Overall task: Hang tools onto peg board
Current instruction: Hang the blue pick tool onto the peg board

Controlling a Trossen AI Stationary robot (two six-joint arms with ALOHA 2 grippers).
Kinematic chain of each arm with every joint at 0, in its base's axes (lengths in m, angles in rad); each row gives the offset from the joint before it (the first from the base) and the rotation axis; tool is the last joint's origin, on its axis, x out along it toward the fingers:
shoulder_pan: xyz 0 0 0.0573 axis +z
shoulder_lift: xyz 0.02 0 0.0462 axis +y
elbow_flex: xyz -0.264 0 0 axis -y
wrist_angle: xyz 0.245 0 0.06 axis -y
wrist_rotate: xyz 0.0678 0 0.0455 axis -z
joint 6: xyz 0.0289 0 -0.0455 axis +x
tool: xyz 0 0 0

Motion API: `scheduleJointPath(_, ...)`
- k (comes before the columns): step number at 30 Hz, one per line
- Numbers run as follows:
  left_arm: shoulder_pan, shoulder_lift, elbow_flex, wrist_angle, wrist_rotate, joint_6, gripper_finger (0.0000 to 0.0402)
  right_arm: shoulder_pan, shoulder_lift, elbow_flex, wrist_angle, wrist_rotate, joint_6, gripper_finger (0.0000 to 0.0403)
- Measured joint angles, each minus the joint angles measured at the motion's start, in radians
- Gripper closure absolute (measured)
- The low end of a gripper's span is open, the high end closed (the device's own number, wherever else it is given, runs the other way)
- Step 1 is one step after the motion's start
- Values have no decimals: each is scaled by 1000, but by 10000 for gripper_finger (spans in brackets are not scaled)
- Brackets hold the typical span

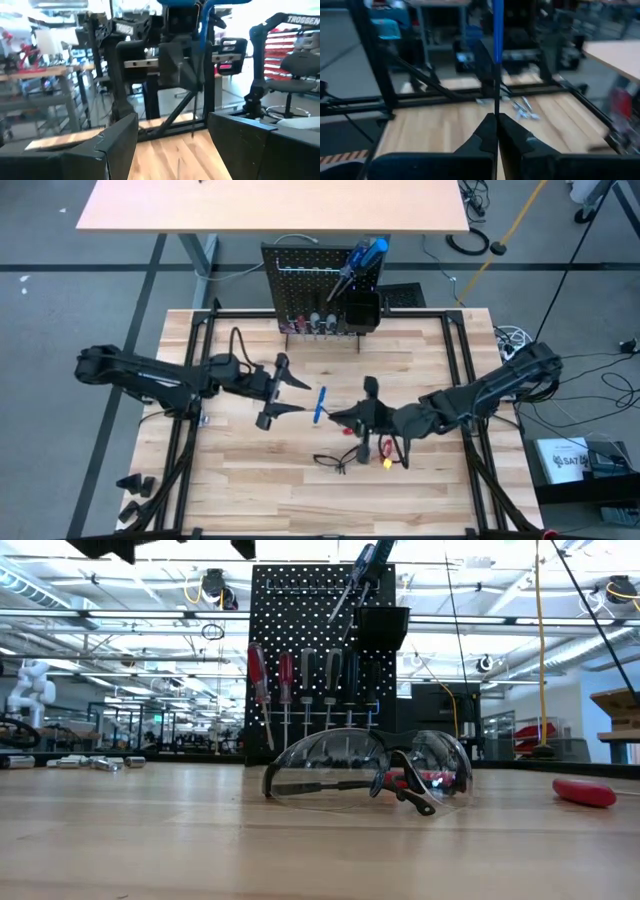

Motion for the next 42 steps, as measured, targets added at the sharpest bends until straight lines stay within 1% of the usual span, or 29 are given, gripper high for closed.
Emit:
scheduleJointPath(5, 0, 72, 0, 144, 96, -2, 155, -46, 41, 0, 33, -63, -15, 403)
scheduleJointPath(8, -6, 94, 0, 206, 111, -25, 155, -67, 72, -1, 47, -68, -16, 403)
scheduleJointPath(17, -6, 104, 0, 213, 111, -29, 155, -99, 80, -2, 85, -94, -45, 403)
scheduleJointPath(20, -6, 104, 0, 213, 110, -29, 155, -113, 93, -1, 104, -143, -46, 403)
scheduleJointPath(24, -8, 104, 0, 213, 110, -29, 156, -125, 107, -2, 109, -141, -47, 403)
scheduleJointPath(26, -8, 104, 0, 213, 110, -29, 163, -129, 107, -2, 110, -138, -49, 403)
scheduleJointPath(28, -8, 104, 0, 213, 109, -29, 179, -133, 109, -2, 109, -137, -56, 403)
scheduleJointPath(31, -8, 104, 0, 212, 106, -29, 219, -134, 110, -2, 110, -136, -57, 403)
scheduleJointPath(36, -8, 104, 0, 207, 62, -28, 309, -139, 110, -2, 109, -136, -57, 403)
scheduleJointPath(39, -8, 104, 0, 199, 45, -28, 372, -140, 110, -2, 109, -136, -57, 403)
scheduleJointPath(40, -8, 104, 0, 199, 43, -28, 385, -140, 110, -2, 110, -135, -57, 403)
scheduleJointPath(42, -8, 104, 0, 199, 42, -27, 389, -140, 110, -2, 108, -135, -57, 403)
